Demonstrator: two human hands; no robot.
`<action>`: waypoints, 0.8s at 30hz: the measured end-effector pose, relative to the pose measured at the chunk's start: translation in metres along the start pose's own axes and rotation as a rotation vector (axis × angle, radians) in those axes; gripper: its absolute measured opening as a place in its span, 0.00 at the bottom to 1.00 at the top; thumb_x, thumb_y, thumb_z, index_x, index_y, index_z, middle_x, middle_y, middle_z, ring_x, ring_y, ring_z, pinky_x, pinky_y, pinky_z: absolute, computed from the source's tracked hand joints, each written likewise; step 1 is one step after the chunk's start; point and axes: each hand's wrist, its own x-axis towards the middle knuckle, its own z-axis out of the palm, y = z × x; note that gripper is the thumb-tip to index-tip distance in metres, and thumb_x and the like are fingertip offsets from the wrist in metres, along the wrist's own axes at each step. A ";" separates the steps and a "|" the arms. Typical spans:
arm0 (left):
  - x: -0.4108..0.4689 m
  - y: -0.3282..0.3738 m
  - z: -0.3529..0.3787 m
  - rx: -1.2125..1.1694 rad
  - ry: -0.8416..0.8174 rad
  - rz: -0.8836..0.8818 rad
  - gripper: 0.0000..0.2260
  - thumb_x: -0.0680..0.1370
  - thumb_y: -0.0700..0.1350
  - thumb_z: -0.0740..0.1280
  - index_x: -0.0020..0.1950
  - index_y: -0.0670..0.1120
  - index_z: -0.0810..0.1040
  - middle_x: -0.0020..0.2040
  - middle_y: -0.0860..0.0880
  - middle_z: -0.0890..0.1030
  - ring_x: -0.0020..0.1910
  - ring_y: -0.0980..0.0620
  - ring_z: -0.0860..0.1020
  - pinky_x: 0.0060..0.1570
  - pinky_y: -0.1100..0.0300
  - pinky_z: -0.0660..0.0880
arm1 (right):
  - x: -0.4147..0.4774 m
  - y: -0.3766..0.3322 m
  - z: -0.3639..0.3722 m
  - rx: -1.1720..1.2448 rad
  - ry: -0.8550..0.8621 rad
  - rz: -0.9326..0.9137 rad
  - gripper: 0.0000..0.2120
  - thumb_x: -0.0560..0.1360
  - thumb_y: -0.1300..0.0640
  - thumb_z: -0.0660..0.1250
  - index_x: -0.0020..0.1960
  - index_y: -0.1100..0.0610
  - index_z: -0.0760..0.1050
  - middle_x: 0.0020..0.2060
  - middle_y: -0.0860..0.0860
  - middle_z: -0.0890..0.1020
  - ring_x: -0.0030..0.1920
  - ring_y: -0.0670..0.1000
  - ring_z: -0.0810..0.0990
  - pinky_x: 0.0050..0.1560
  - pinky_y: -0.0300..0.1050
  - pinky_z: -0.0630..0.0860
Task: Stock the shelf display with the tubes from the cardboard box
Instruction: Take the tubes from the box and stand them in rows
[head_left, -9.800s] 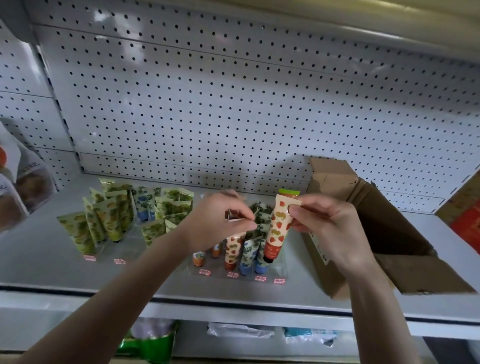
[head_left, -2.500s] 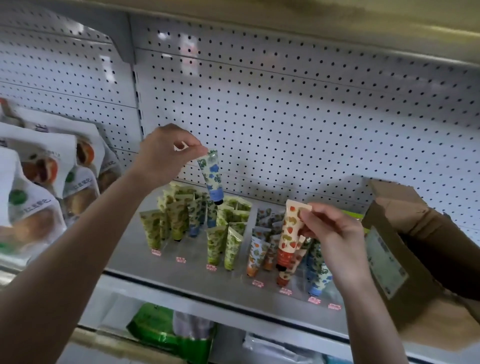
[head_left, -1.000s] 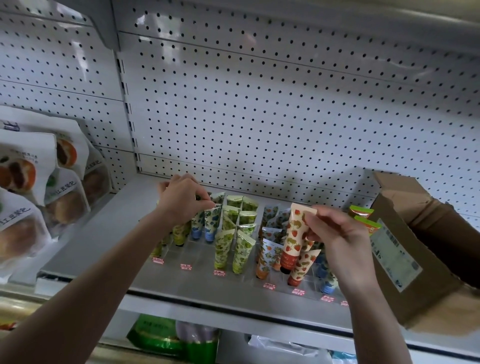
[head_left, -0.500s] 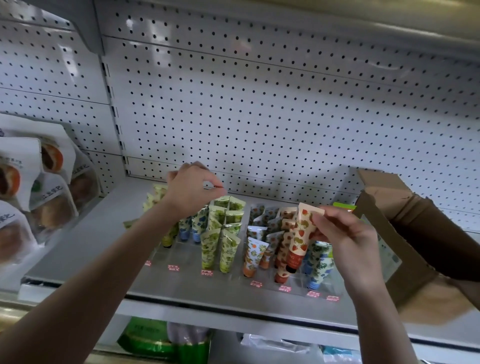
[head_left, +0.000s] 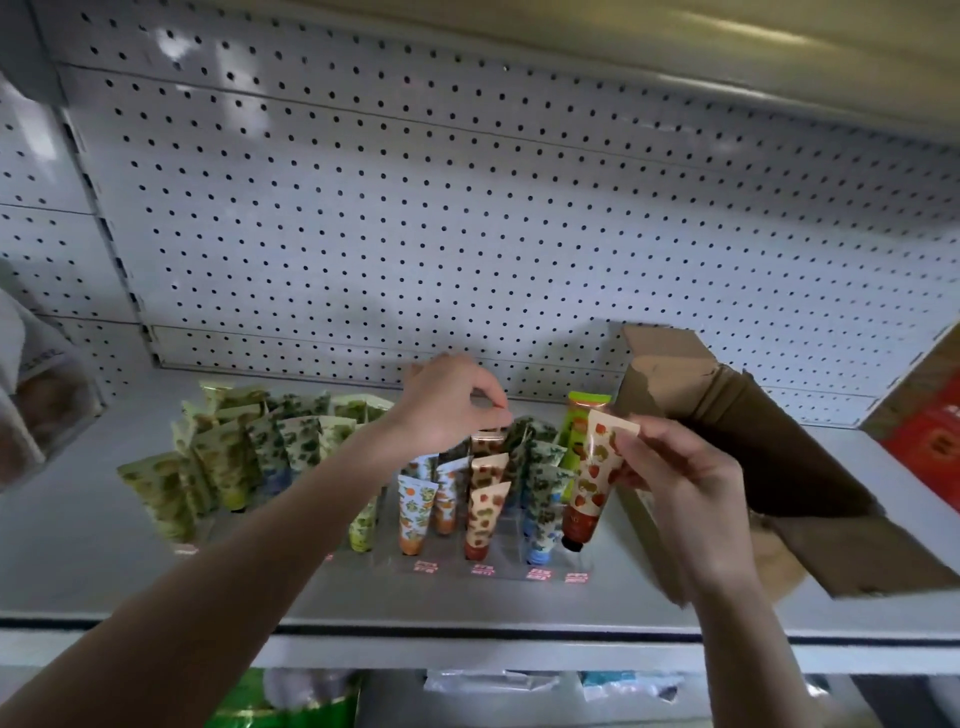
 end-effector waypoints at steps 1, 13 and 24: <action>0.002 0.005 0.005 0.031 -0.020 -0.002 0.06 0.72 0.52 0.71 0.45 0.51 0.83 0.42 0.61 0.75 0.54 0.55 0.73 0.64 0.49 0.59 | 0.001 0.001 -0.003 0.001 0.000 0.003 0.06 0.73 0.67 0.67 0.43 0.57 0.80 0.34 0.46 0.82 0.35 0.41 0.77 0.37 0.35 0.75; 0.021 0.025 0.046 0.436 -0.076 -0.117 0.08 0.71 0.54 0.70 0.44 0.51 0.84 0.53 0.51 0.73 0.59 0.49 0.67 0.54 0.54 0.57 | 0.008 0.013 -0.022 0.002 -0.065 0.034 0.06 0.74 0.65 0.67 0.42 0.57 0.80 0.34 0.44 0.82 0.36 0.40 0.78 0.38 0.34 0.76; 0.023 0.020 0.054 0.470 -0.047 -0.156 0.05 0.72 0.50 0.70 0.42 0.50 0.84 0.54 0.52 0.73 0.58 0.50 0.67 0.56 0.53 0.58 | 0.013 0.016 -0.027 0.002 -0.093 0.074 0.05 0.74 0.65 0.67 0.45 0.59 0.81 0.37 0.46 0.83 0.38 0.41 0.80 0.42 0.37 0.77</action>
